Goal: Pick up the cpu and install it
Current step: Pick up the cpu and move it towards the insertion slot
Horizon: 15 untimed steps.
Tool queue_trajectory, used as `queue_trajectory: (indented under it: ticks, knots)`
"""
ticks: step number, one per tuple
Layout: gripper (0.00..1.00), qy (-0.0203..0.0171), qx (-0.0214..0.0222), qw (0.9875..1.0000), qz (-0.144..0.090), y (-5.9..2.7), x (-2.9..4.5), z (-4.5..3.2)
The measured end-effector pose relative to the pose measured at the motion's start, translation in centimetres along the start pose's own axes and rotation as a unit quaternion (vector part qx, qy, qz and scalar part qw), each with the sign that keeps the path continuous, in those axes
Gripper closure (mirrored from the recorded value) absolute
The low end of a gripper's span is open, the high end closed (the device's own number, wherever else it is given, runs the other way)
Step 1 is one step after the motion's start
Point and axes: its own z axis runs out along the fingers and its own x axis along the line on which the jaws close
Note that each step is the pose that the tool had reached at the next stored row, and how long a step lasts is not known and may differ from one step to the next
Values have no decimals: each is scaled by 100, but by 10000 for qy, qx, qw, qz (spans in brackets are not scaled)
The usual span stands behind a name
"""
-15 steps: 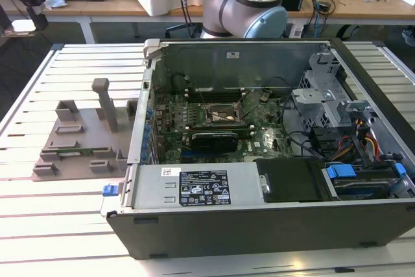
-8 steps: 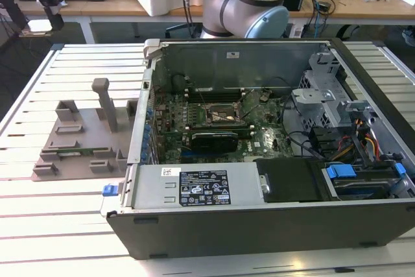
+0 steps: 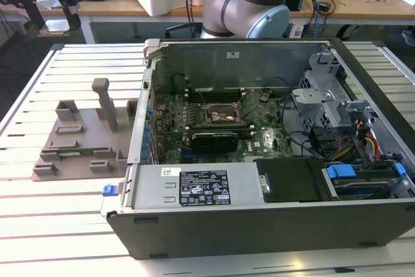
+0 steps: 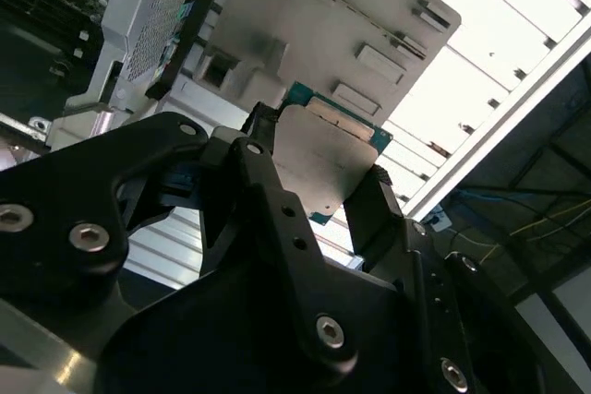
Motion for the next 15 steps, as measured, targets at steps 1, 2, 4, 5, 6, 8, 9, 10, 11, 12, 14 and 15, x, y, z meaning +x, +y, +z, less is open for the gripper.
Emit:
queue_trajectory:
  ticks: [1, 2, 4, 5, 6, 8, 9, 10, 11, 12, 14, 15]
  knots:
    - [46, 0, 0, 10000, 0, -1, -25, 1]
    - [46, 0, -1, 10000, 0, -2, -68, 2]
    - [46, -1, -1, 10000, 0, -5, -141, 4]
    - [46, 0, -1, 10000, 0, -7, -185, 5]
    - [46, 0, 0, 10000, 0, -8, -240, 6]
    - [46, -1, -1, 10000, 0, -12, -324, 8]
    - [46, 0, -1, 10000, 0, -13, -374, 9]
    - [46, 0, 0, 10000, 0, -15, -404, 10]
    - [46, 0, -1, 10000, 0, -15, -440, 10]
    - [46, 0, 0, 10000, 0, -17, -473, 11]
    - [46, 0, 0, 10000, 0, -19, -541, 13]
    - [46, 0, 0, 10000, 0, -21, -586, 14]
